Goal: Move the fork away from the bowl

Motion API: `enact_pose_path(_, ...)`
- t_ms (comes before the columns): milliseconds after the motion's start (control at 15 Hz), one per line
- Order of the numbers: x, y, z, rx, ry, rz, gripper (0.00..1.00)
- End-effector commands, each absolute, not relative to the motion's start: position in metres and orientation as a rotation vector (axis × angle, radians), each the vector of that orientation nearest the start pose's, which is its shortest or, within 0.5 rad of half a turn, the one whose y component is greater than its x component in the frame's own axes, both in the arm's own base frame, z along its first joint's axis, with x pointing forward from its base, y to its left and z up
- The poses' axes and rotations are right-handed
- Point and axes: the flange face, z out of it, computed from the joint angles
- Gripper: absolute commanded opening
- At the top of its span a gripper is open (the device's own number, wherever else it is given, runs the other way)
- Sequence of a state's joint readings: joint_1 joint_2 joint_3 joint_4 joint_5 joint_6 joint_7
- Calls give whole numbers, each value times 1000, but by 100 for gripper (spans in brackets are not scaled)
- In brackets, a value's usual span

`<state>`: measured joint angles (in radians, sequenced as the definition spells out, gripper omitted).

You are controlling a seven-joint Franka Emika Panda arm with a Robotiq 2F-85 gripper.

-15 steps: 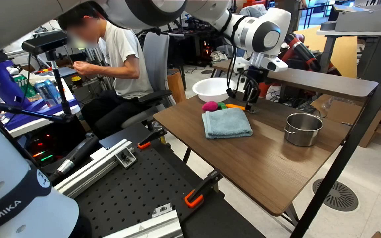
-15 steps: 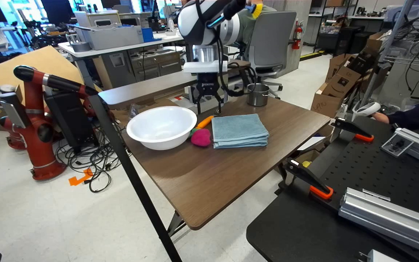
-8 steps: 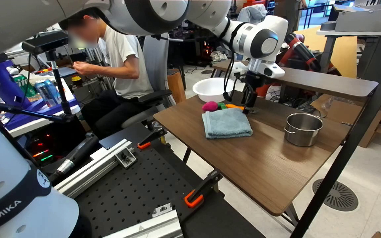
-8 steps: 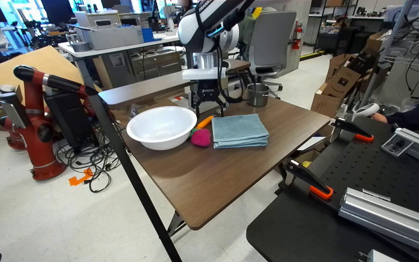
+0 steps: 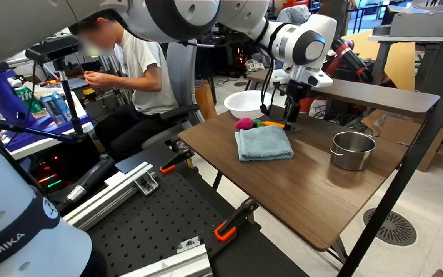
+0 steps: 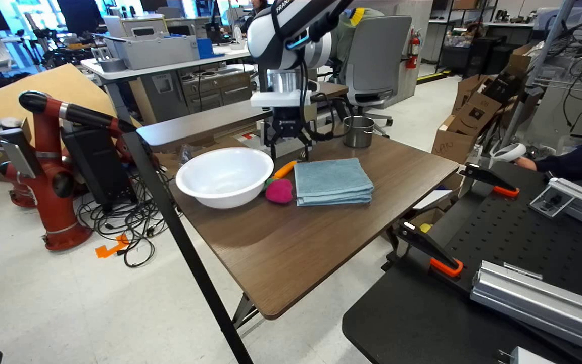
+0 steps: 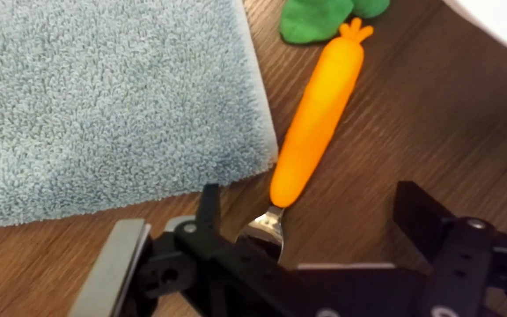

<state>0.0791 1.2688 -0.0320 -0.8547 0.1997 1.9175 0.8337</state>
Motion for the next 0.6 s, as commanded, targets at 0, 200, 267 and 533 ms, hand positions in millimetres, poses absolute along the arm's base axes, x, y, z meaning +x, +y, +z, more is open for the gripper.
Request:
enact_pose_path(0,762,56,91,-2780,1308,394,100)
enact_pose_path(200,761,53,83,-2785,1323,396,100)
enact_pose_path(267,760,53,79,-2787,1325,400,100)
enact_pose_path(533,763,55,84,-2796,1317,367,59)
